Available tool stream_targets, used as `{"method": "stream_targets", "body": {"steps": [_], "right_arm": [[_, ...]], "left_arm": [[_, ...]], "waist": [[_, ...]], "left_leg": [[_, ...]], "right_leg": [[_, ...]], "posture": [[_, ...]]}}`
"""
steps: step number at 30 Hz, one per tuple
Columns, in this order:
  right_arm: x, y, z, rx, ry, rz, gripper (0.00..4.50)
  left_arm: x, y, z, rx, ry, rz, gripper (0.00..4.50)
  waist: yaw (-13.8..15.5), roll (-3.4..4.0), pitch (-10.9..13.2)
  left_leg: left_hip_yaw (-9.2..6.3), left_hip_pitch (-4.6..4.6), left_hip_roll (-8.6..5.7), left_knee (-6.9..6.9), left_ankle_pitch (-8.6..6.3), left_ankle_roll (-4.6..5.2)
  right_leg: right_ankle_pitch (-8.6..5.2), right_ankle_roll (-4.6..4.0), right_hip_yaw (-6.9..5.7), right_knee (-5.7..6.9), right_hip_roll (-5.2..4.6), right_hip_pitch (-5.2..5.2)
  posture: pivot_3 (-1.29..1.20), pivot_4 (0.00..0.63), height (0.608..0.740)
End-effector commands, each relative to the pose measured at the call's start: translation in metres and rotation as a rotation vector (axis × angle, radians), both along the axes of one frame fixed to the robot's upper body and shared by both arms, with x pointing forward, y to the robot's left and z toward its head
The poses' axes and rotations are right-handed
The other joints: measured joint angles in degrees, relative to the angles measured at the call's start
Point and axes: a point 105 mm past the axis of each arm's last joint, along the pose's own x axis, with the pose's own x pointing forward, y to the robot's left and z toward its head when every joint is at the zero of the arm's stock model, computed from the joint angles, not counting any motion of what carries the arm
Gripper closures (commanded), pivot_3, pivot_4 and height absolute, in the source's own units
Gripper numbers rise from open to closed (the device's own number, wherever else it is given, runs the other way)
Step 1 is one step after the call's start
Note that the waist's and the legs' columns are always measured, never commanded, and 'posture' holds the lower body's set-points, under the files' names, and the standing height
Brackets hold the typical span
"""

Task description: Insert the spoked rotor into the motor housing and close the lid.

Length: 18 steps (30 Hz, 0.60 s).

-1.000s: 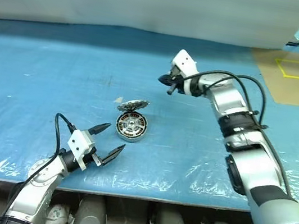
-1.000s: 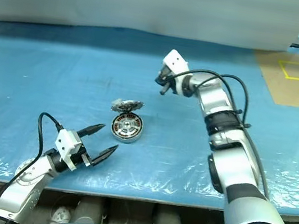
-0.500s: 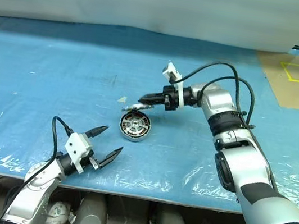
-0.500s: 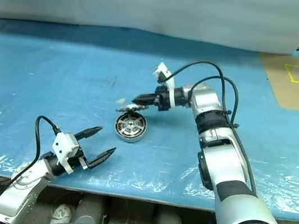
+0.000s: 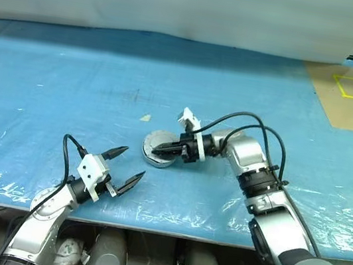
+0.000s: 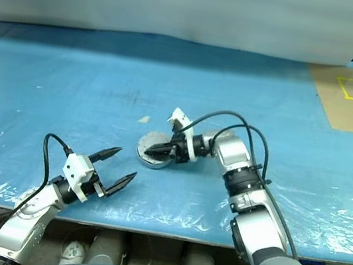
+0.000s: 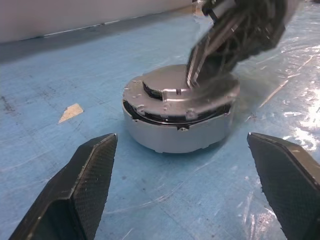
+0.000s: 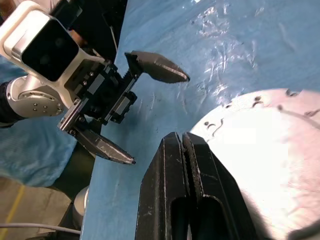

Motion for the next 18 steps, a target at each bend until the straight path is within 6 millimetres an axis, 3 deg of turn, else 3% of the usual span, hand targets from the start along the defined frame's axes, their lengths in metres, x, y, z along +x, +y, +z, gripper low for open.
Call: {"method": "stream_targets", "body": {"steps": [1, 4, 9, 11, 14, 18], "right_arm": [[-0.009, 0.008, 0.002, 0.020, -0.029, -0.008, 4.45], [-0.010, 0.014, 0.013, 0.072, -0.089, -0.059, 4.45], [-0.001, 0.008, 0.095, 0.319, -0.246, -0.259, 4.45], [0.002, -0.002, 0.109, 0.308, -0.334, -0.367, 4.45], [0.009, -0.013, 0.092, 0.181, -0.411, -0.497, 3.51], [-0.001, -0.016, 0.054, 0.028, -0.471, -0.442, 2.13]], "left_arm": [[0.001, 0.003, 0.006, -0.001, -0.027, 0.002, 0.11], [0.001, 0.004, 0.006, -0.001, -0.028, 0.002, 0.11], [0.000, 0.007, 0.008, 0.001, -0.032, 0.013, 0.11], [-0.001, 0.008, 0.007, 0.003, -0.027, 0.015, 0.11], [0.001, 0.008, 0.006, -0.001, -0.021, 0.012, 0.11], [0.003, 0.005, 0.007, -0.005, -0.019, -0.015, 0.11]], "waist": [[0.0, 0.00, 0.0], [-0.1, 0.00, 0.0], [0.0, 0.01, 0.0], [0.1, -0.01, 0.0], [0.1, -0.11, -0.1], [0.1, -0.17, -0.1]], "left_leg": [[0.00, 0.03, 0.00, 0.00, 0.01, -0.01], [0.00, 0.06, 0.00, 0.00, 0.00, -0.02], [0.00, 0.09, -0.02, -0.05, 0.06, -0.12], [0.00, 0.10, -0.06, -0.10, 0.11, -0.20], [-0.01, 0.14, -0.29, -0.20, 0.13, -0.25], [-0.01, 0.33, -0.37, -0.37, 0.13, -0.27]], "right_leg": [[0.00, 0.00, 0.01, 0.01, 0.00, 0.01], [0.00, 0.01, 0.03, 0.02, 0.00, 0.02], [0.00, 0.03, 0.08, 0.01, 0.01, 0.02], [-0.01, 0.05, 0.09, -0.03, 0.00, 0.02], [-0.03, 0.09, 0.10, -0.11, -0.01, 0.06], [-0.06, 0.15, 0.12, -0.22, -0.03, 0.21]], "posture": [[0.00, 0.150, 0.740], [0.00, 0.150, 0.740], [0.00, 0.150, 0.740], [0.00, 0.150, 0.740], [0.00, 0.150, 0.740], [0.00, 0.150, 0.740]]}}
